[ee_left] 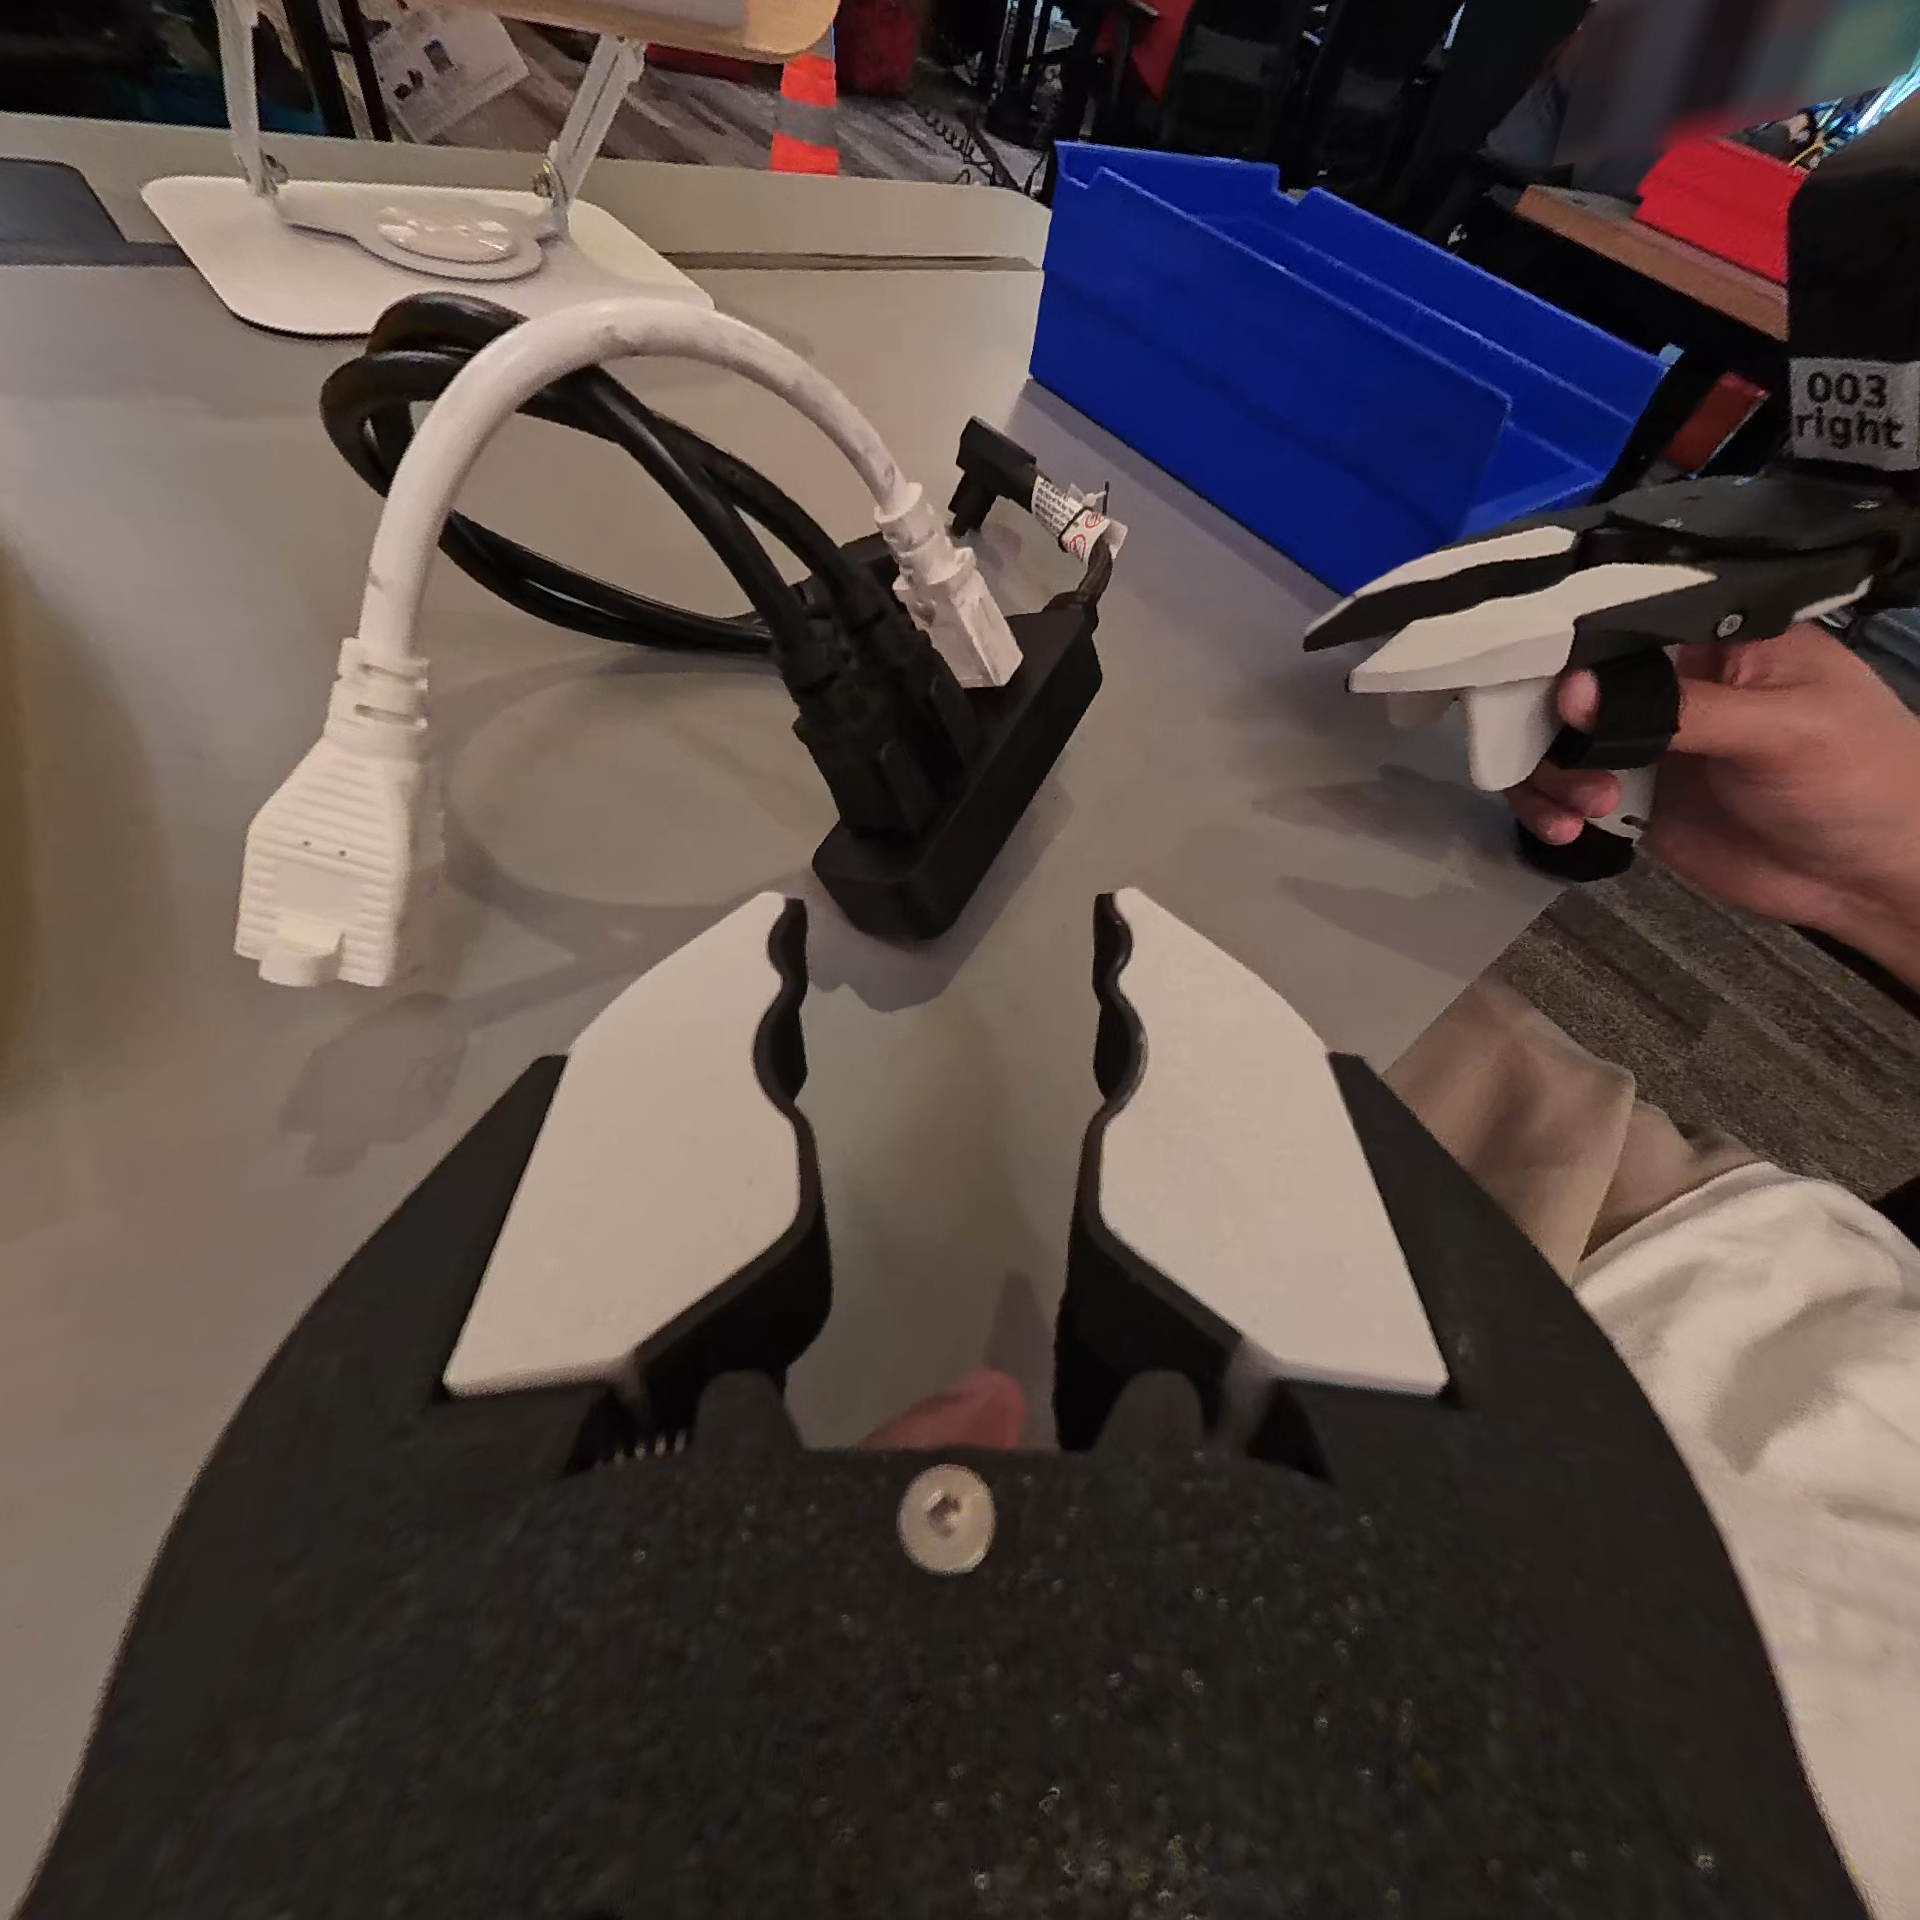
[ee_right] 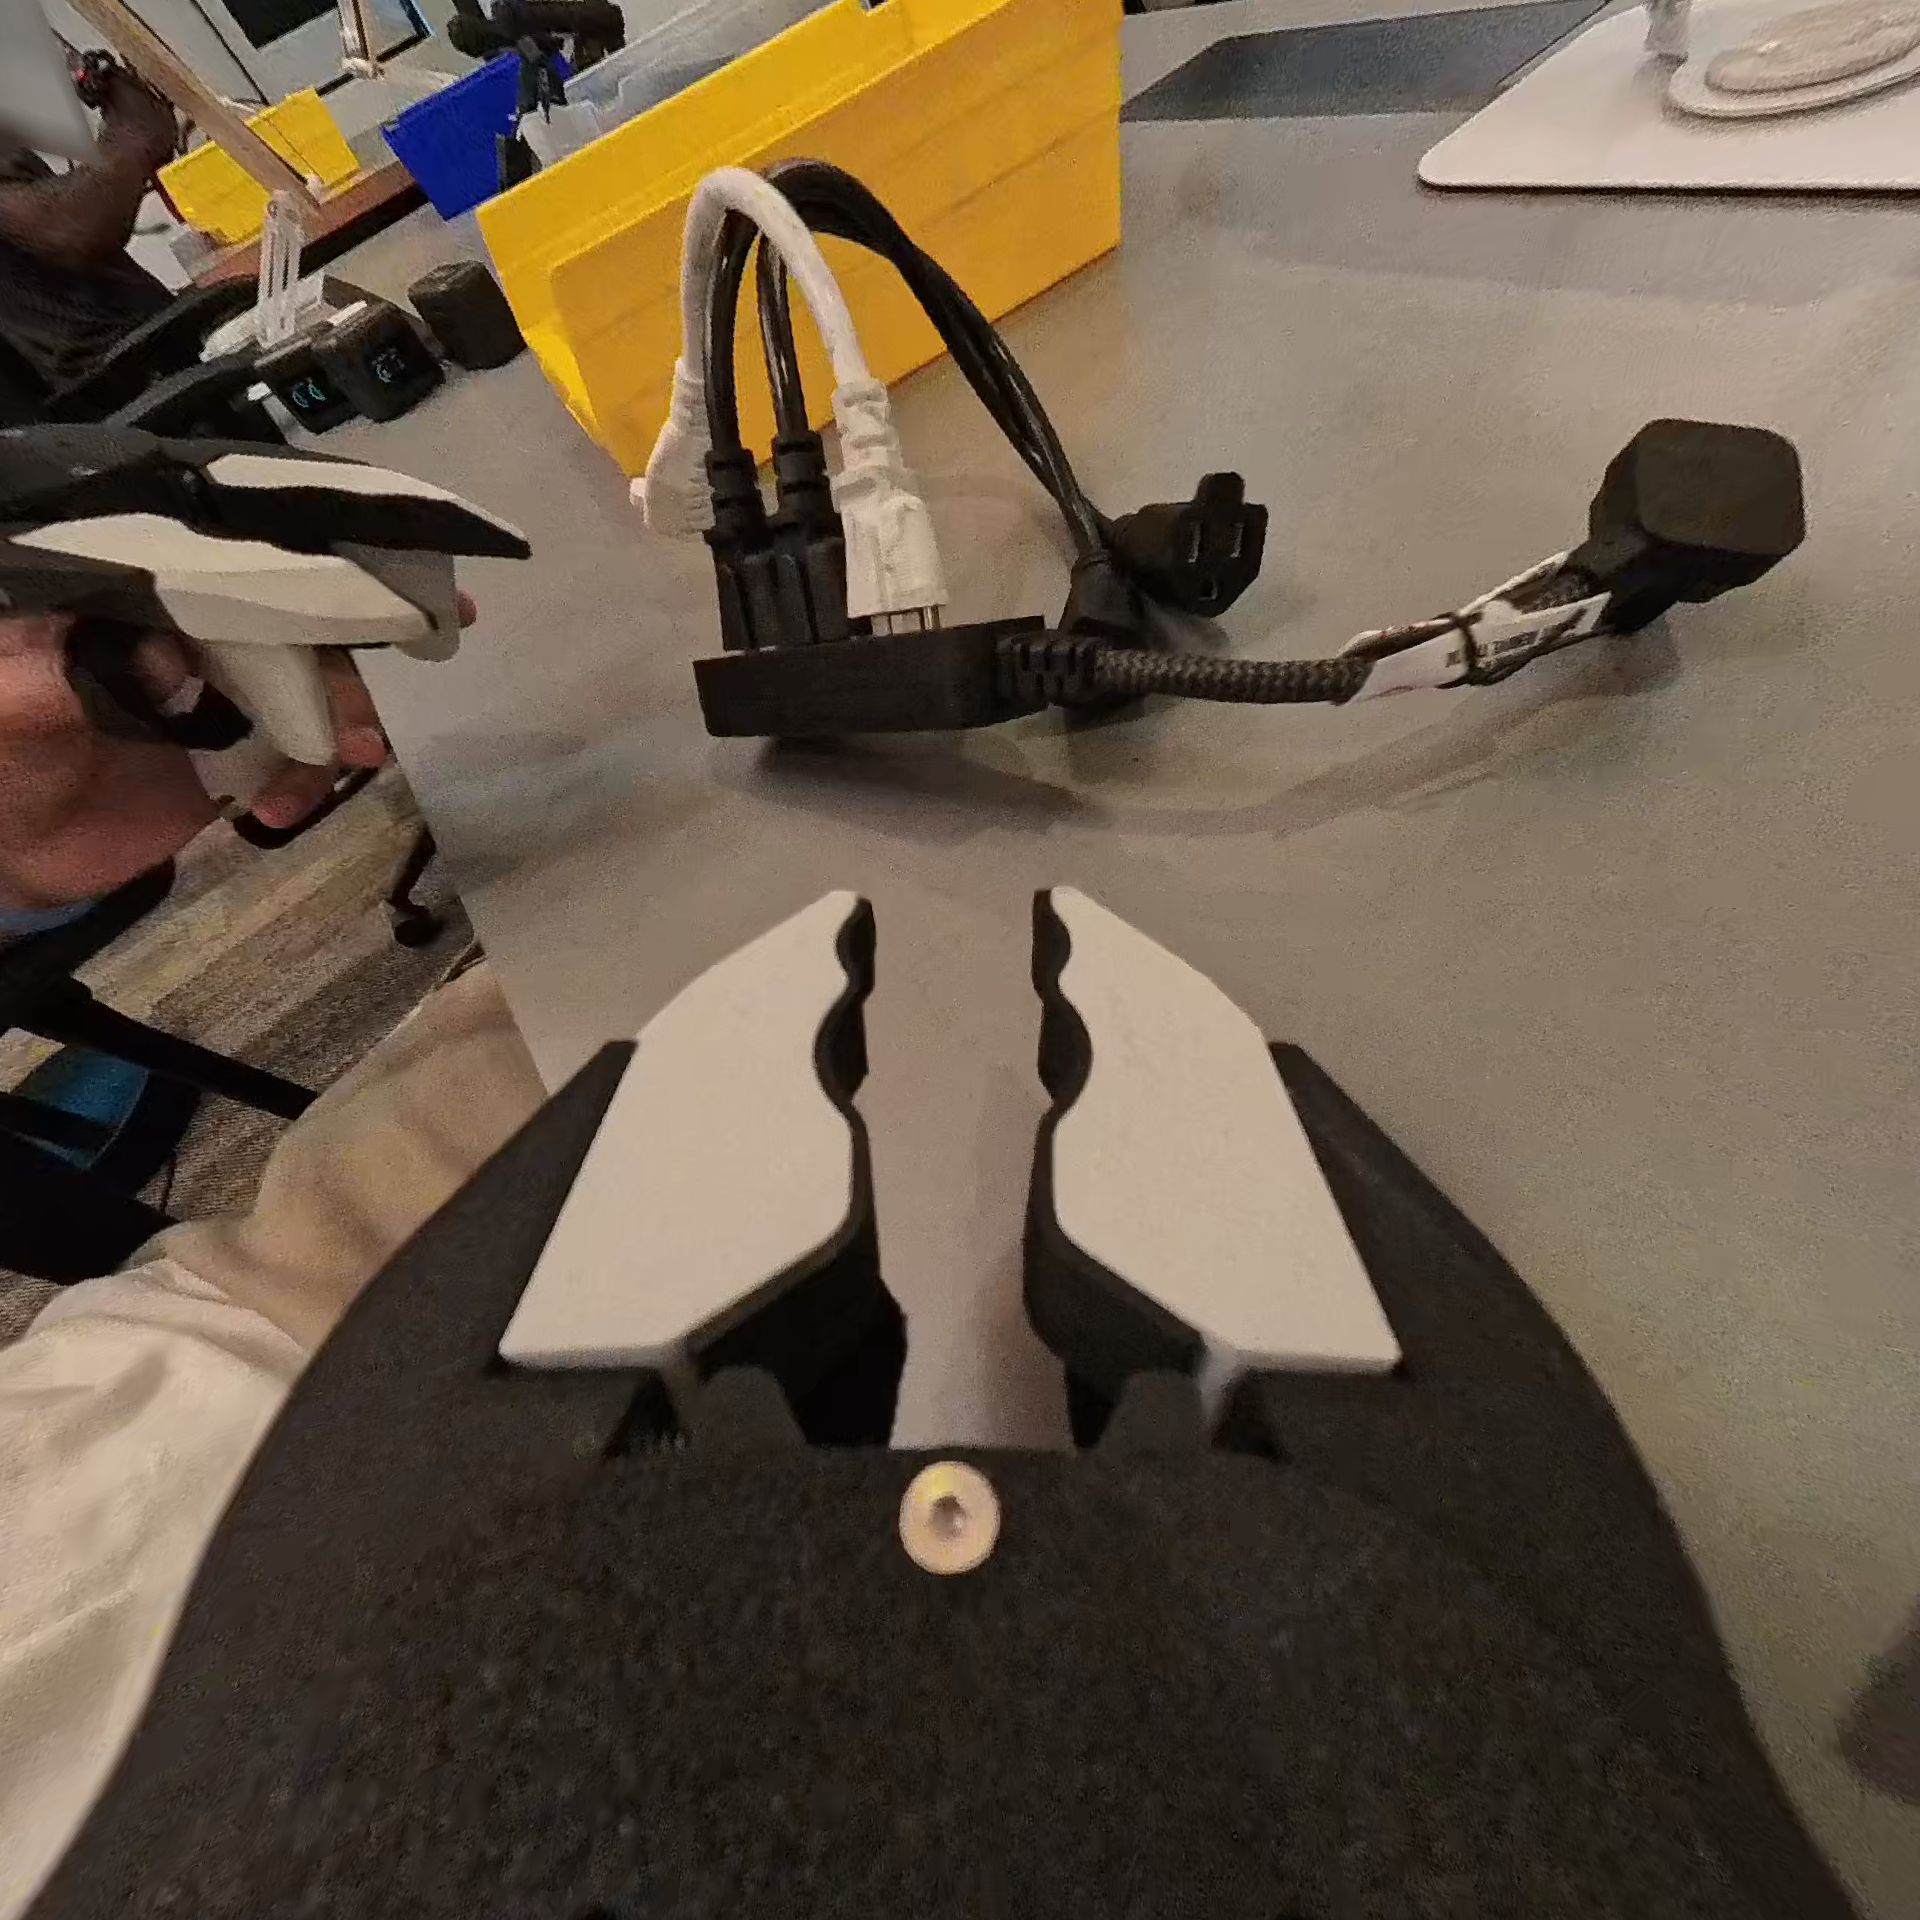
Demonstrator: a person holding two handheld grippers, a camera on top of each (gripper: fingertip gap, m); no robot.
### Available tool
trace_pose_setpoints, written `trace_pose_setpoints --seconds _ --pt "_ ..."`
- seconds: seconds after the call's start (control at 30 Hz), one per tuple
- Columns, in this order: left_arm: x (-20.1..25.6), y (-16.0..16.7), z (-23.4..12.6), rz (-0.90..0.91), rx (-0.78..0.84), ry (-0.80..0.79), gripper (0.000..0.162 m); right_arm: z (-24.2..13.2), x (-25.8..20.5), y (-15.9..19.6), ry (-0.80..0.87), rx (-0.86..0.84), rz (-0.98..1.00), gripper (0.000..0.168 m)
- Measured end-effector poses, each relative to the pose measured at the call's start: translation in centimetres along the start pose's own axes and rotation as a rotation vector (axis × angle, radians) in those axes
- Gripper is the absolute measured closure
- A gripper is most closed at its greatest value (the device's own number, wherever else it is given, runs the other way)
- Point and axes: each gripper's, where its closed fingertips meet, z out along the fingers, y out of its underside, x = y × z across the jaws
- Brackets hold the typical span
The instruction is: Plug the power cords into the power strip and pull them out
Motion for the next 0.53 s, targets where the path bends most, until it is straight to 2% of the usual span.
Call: trace_pose_setpoints --seconds 0.53 --pt "-1.7 -0.1 -0.4 -0.051 0.008 -0.010 0.113 0.0 0.4 0.8 -0.010 -0.040 0.023 0.149"
